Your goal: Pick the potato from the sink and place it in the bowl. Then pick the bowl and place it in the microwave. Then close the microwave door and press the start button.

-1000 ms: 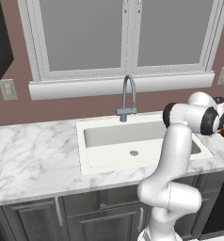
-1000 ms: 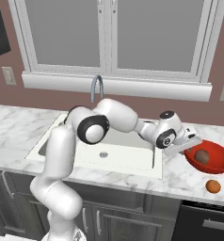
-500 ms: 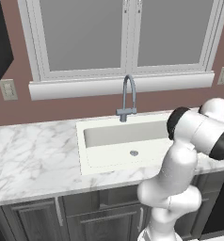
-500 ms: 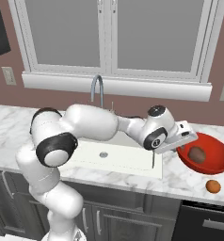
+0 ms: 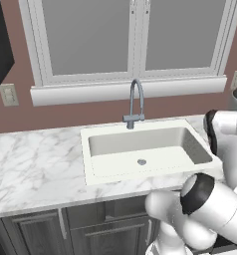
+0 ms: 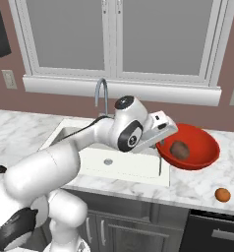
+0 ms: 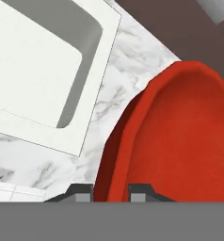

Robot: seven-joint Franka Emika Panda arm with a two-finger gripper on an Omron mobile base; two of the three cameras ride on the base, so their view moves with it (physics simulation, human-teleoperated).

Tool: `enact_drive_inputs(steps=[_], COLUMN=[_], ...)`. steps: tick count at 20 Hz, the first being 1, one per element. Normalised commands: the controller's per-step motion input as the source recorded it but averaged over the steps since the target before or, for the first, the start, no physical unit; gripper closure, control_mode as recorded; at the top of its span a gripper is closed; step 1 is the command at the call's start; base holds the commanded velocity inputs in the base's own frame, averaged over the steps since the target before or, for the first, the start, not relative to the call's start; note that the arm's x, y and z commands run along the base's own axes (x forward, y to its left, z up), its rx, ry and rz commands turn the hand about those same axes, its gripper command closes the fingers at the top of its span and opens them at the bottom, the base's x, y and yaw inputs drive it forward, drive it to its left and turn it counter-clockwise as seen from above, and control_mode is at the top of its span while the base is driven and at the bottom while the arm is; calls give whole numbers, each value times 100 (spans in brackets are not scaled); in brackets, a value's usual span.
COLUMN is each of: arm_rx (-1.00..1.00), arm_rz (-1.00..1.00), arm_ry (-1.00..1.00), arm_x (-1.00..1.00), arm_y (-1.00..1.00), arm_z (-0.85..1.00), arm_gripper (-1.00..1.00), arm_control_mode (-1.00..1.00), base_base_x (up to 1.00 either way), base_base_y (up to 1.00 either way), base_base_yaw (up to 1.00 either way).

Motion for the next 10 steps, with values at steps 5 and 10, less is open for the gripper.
enact_drive_inputs(steps=[5,10], arm_rx=[0,0], arm_rz=[14,17], arm_ry=[4,9], arm_x=[-37,-29], arm_y=[99,94], arm_z=[100,100], arm_gripper=[100,100], arm_control_mode=[-100,-100], base_base_x=[0,0], base_base_y=[0,0], base_base_yaw=[0,0])
